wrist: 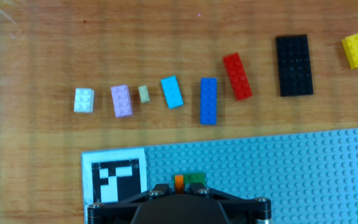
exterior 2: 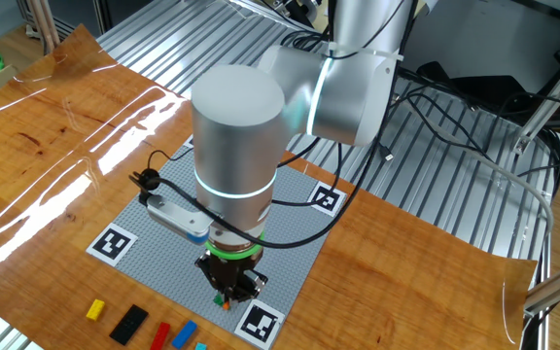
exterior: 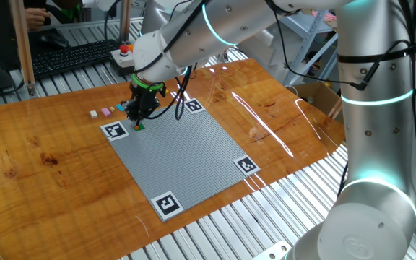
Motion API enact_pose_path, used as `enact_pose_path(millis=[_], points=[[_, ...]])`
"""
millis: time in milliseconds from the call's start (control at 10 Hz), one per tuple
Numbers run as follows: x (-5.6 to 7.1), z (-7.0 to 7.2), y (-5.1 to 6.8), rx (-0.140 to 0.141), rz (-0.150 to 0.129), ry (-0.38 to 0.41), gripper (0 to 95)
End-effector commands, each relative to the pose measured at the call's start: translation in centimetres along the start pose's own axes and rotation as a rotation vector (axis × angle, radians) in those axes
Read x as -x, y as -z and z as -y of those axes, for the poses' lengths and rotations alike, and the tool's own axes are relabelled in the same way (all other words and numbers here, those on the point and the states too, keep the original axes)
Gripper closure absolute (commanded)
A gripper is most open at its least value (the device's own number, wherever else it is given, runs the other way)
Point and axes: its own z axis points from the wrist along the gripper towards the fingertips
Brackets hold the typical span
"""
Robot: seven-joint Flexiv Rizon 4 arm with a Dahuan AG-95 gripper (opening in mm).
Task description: Stack small Lego blocks one on top of the other
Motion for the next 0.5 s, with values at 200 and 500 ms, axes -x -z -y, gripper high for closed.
enact_pose_path(millis=[200,500], points=[[0.07,0.11,-1.47,-0.003,0.011,-0.009,95.0],[0.04,-0.18,-1.30,-0.009,0.010,-0.014,95.0]])
